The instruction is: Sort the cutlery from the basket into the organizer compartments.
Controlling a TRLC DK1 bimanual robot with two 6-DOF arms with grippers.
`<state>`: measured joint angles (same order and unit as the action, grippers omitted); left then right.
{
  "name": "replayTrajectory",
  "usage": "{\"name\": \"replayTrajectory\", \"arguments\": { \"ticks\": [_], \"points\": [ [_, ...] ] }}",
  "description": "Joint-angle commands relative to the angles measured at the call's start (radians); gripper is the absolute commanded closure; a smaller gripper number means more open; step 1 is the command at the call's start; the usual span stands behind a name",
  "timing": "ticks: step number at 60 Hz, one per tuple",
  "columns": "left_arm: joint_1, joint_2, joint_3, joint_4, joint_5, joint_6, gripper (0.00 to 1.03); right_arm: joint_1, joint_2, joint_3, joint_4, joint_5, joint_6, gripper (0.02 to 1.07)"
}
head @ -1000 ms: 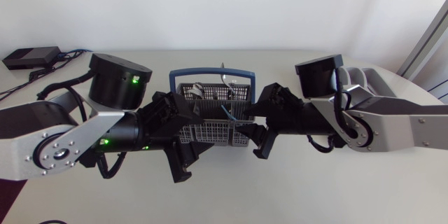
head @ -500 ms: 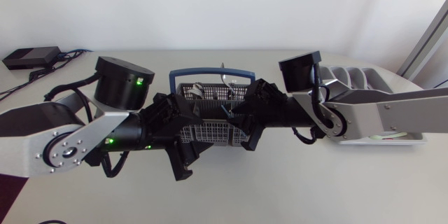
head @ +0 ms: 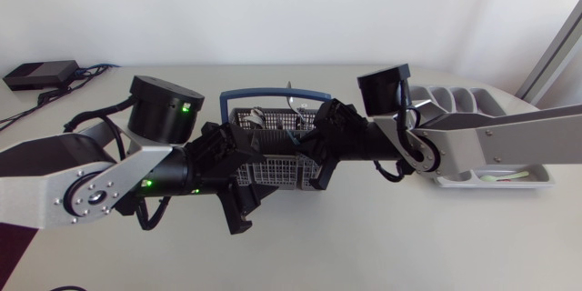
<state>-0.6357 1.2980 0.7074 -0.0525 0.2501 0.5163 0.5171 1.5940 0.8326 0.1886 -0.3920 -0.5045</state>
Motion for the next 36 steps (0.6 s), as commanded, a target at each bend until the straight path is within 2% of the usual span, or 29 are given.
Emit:
{"name": "replayTrajectory", "arguments": {
  "ticks": [1, 15, 36],
  "points": [
    [0.004, 0.018, -0.023, 0.008, 0.005, -0.016, 0.33, 0.009, 0.021, 0.02, 0.002, -0.005, -0.011, 0.93],
    [0.001, 0.021, -0.022, 0.008, 0.005, -0.019, 0.33, 0.009, 0.038, 0.031, -0.015, -0.024, -0.014, 1.0],
    [-0.002, 0.026, -0.017, 0.011, 0.005, -0.019, 0.33, 0.012, 0.011, 0.013, -0.031, -0.041, -0.022, 1.01]
  ]
}}
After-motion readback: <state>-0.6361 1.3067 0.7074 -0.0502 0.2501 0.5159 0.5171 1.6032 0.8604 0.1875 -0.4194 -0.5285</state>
